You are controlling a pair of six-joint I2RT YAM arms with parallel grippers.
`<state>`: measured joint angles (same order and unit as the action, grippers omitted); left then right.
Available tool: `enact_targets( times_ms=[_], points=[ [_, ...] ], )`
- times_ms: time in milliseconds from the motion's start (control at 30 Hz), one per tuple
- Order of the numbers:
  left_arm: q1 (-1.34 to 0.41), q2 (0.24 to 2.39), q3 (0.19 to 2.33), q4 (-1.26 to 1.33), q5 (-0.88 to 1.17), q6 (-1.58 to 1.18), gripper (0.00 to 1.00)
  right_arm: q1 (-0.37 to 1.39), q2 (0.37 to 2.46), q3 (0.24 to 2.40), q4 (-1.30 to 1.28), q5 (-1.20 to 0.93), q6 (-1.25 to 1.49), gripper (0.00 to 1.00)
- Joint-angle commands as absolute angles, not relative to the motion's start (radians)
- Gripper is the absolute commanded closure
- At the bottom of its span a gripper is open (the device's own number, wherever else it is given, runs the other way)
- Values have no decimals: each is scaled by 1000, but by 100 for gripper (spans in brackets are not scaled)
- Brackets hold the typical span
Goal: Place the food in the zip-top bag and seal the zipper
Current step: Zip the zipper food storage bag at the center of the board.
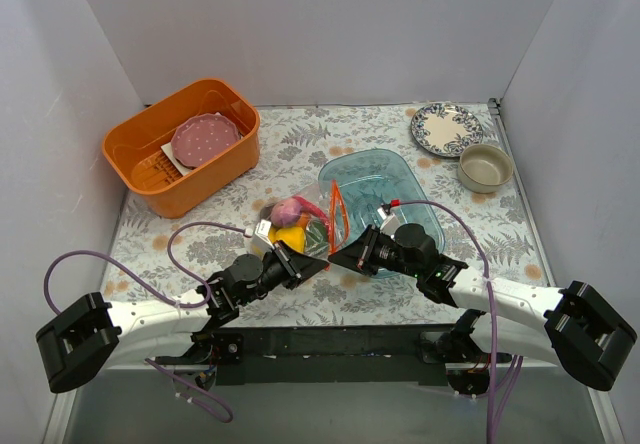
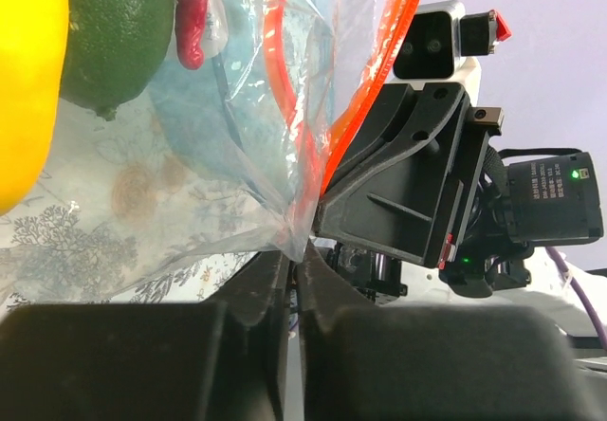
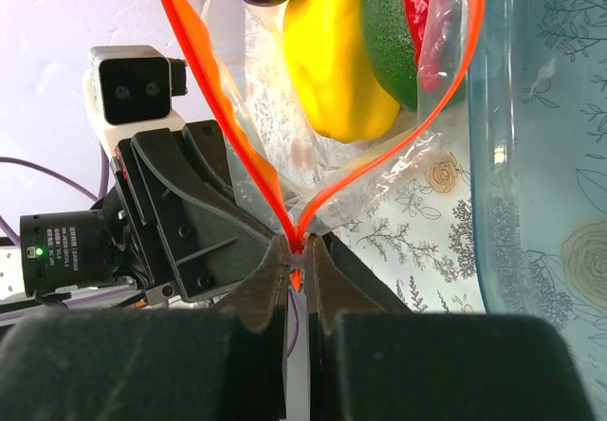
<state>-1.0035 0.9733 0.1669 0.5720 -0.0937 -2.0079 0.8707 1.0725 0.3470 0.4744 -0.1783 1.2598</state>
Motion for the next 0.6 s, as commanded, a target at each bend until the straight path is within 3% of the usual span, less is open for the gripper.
enact_targets(
  times_ms=[0, 567],
  points=[
    [-1006, 976, 184, 566, -80, -2082, 100, 868, 1057, 376, 526, -166, 1259, 95],
    [-1006, 868, 170, 361, -11, -2131, 100, 862, 1071, 423, 526, -124, 1229, 94]
  ],
)
